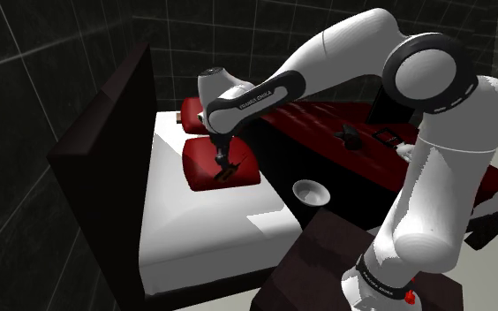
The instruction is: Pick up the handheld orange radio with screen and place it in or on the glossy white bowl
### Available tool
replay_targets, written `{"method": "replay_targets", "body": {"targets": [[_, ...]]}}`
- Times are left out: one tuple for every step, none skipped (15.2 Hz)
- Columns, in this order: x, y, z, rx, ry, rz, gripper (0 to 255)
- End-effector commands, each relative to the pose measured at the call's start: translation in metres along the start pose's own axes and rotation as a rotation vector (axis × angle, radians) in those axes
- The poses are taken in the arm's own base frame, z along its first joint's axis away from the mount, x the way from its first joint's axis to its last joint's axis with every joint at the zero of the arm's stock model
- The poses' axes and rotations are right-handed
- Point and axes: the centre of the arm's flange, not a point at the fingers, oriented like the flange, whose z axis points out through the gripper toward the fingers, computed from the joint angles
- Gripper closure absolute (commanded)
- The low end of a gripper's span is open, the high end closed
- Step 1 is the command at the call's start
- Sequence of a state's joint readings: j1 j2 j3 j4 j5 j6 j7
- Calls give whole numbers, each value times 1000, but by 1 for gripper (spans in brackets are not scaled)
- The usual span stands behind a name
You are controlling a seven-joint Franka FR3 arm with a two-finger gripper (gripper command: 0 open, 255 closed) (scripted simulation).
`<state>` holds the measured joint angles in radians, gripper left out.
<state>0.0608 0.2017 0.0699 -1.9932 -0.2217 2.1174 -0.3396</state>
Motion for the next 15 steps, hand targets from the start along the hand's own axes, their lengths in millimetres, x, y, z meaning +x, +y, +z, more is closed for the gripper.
{"method": "replay_targets", "body": {"targets": [[-25,6,4,1,0,-1,255],[-38,10,6,1,0,-1,255],[-50,14,8,1,0,-1,255],[-62,18,10,1,0,-1,255],[-75,22,12,1,0,-1,255],[-87,26,14,1,0,-1,255],[-100,30,16,1,0,-1,255],[-112,34,18,1,0,-1,255],[-124,38,20,1,0,-1,255],[-137,42,22,1,0,-1,255],[-149,46,24,1,0,-1,255],[-162,50,26,1,0,-1,255],[-174,54,28,1,0,-1,255],[-187,58,30,1,0,-1,255],[-199,62,32,1,0,-1,255]]}}
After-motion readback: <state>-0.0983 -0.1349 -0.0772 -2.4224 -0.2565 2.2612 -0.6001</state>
